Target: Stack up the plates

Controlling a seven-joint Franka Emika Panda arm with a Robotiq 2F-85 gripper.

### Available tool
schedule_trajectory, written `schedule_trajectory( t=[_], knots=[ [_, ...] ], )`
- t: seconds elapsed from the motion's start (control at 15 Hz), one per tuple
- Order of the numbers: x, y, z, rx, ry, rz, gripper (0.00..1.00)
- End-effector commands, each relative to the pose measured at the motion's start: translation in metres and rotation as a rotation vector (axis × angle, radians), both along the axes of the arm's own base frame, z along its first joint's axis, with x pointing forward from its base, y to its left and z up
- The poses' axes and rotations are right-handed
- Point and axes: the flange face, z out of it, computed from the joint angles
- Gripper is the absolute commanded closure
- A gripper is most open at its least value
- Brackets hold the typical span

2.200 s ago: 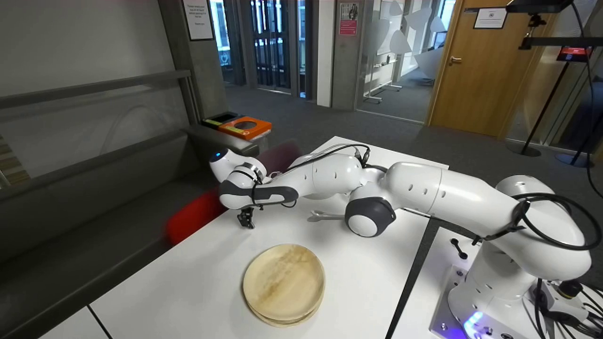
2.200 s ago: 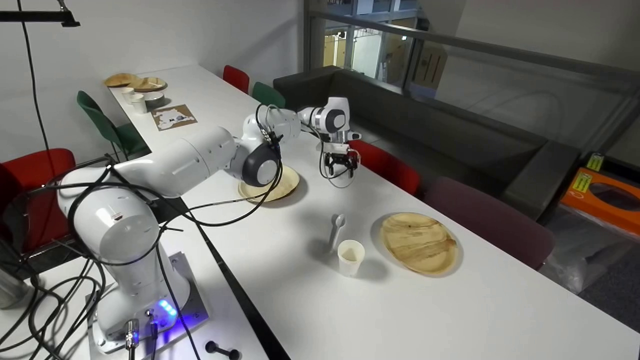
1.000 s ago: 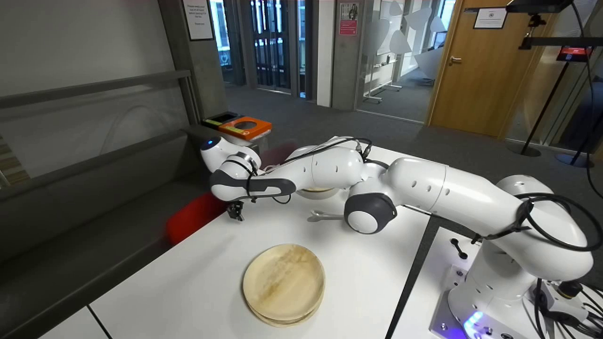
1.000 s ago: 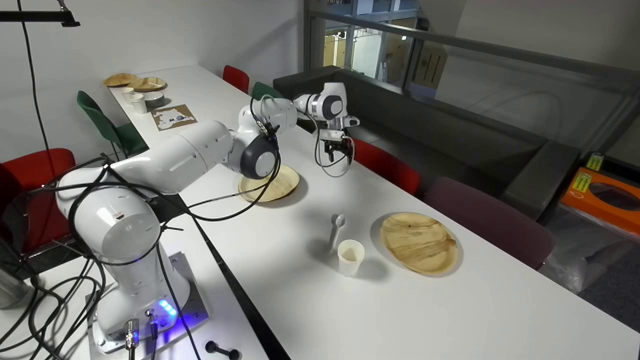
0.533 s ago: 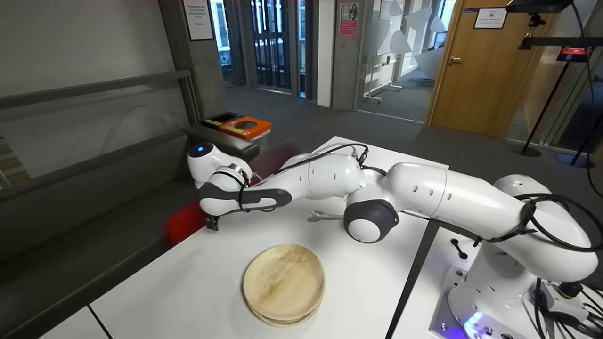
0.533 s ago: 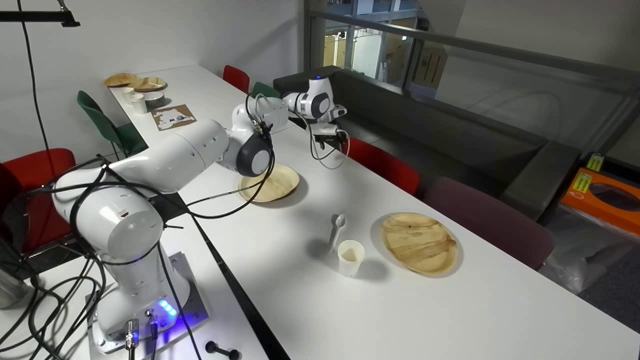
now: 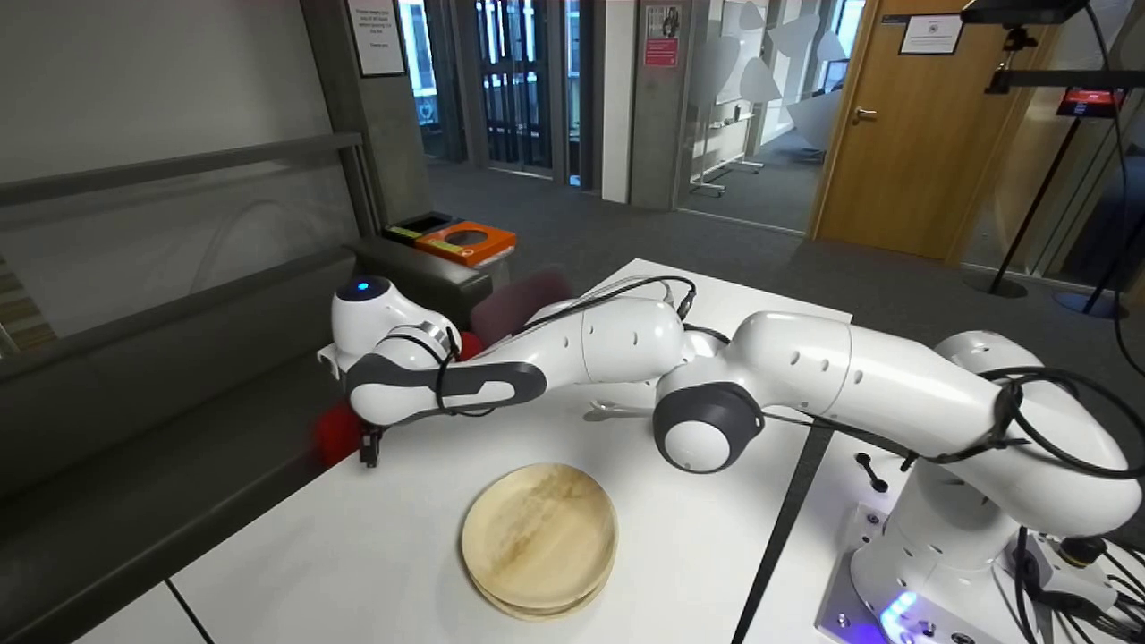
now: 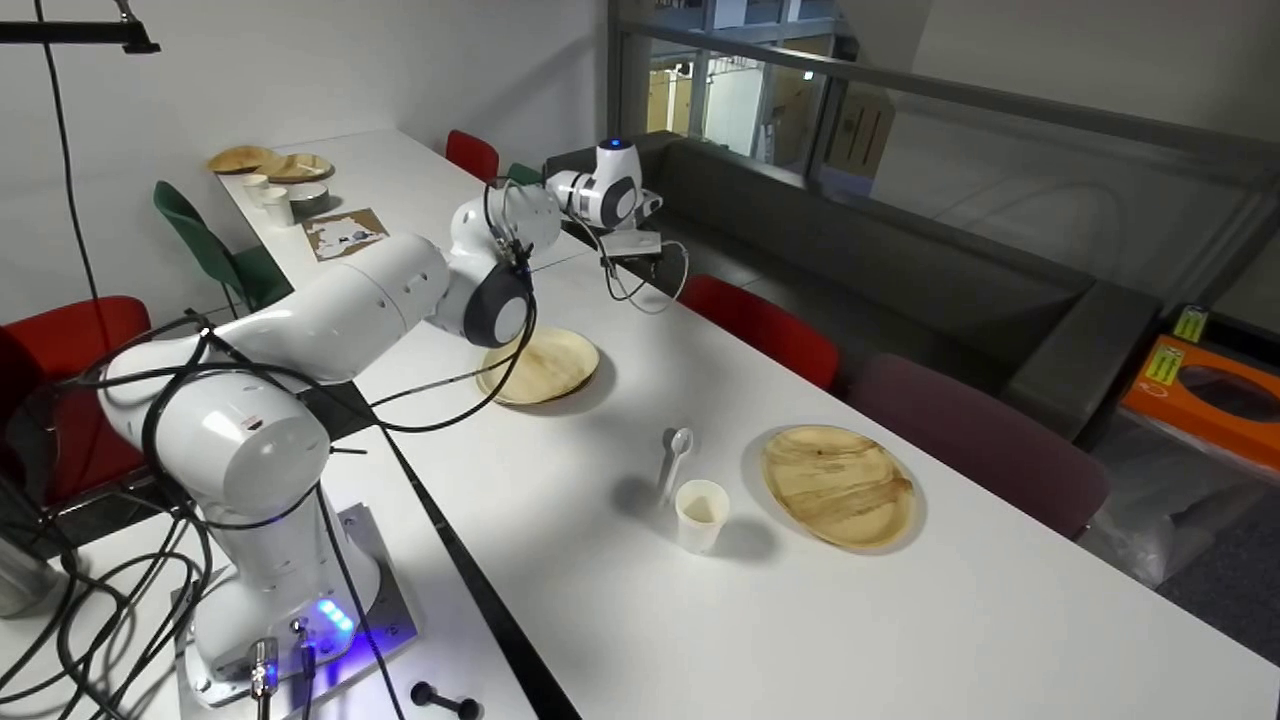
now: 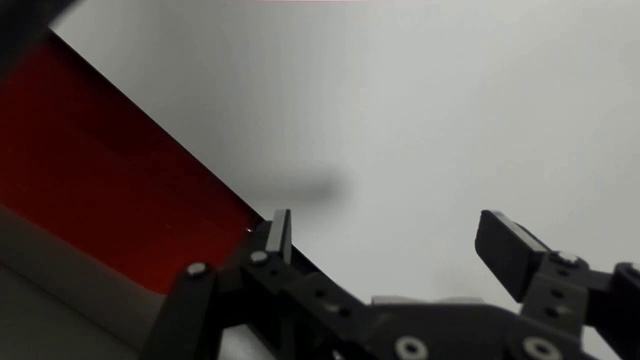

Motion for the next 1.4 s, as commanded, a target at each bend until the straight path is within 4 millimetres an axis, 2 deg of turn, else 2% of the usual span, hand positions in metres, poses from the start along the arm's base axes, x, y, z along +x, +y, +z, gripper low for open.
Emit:
schedule_trajectory(
  t=[0.0, 0.33, 0.53, 0.6, 1.33],
  knots=[
    [-0.007, 0.020, 0.026, 0.026, -0.005, 0.148, 0.00],
    [-0.023, 0.043, 0.040, 0.044, 0.050, 0.257, 0.00],
    [-0.035, 0.053, 0.037, 0.061, 0.130, 0.351, 0.00],
    [-0.030, 0.051, 0.022, 0.036, 0.088, 0.292, 0.00],
    [-0.034, 0.055, 0.025, 0.051, 0.107, 0.319, 0.00]
  ],
)
